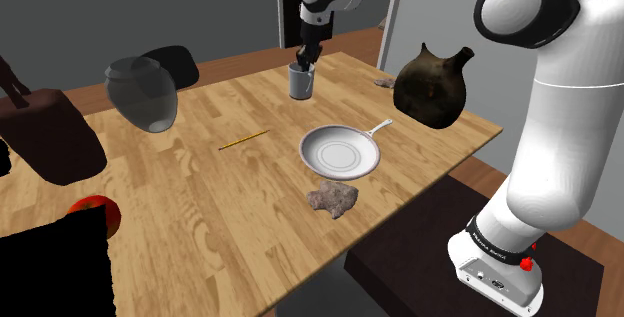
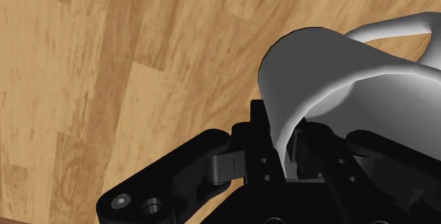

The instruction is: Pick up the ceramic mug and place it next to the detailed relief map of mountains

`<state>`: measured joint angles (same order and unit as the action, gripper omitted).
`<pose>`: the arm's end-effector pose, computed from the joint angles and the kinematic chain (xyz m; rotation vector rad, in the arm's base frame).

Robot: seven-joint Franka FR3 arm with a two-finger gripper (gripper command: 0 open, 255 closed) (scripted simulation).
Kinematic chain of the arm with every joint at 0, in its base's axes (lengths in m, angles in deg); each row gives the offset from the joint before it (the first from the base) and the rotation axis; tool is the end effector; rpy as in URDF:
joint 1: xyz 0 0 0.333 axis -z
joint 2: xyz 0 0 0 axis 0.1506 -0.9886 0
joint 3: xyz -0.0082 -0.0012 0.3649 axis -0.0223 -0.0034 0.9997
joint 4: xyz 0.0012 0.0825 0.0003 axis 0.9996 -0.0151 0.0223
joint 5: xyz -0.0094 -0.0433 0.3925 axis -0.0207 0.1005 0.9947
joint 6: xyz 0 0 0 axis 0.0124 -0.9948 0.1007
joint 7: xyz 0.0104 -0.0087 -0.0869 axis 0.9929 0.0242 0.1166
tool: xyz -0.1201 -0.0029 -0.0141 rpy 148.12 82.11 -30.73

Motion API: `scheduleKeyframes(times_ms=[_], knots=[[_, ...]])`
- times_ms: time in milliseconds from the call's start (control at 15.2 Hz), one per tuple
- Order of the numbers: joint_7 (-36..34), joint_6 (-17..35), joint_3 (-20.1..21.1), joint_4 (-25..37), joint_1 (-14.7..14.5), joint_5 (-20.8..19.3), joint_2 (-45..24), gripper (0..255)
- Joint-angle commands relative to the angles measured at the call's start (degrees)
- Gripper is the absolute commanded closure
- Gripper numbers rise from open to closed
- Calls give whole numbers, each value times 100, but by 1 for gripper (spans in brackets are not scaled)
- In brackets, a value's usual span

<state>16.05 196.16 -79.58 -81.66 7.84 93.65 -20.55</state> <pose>0.6894 0.0267 0.5046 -3.0217 -0.4668 -0.1492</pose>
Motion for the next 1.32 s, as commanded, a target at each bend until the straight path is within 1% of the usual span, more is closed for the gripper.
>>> scheduleKeyframes(times_ms=[0, 660, 924, 1254], knots=[[-1, -157, -5, 148, 10, -3, 9, 255], [-64, -909, -7, 913, 15, -22, -2, 255], [-510, -683, 136, 323, -295, -92, 401, 255], [-1104, -483, 347, -193, -673, -177, 763, 255]])
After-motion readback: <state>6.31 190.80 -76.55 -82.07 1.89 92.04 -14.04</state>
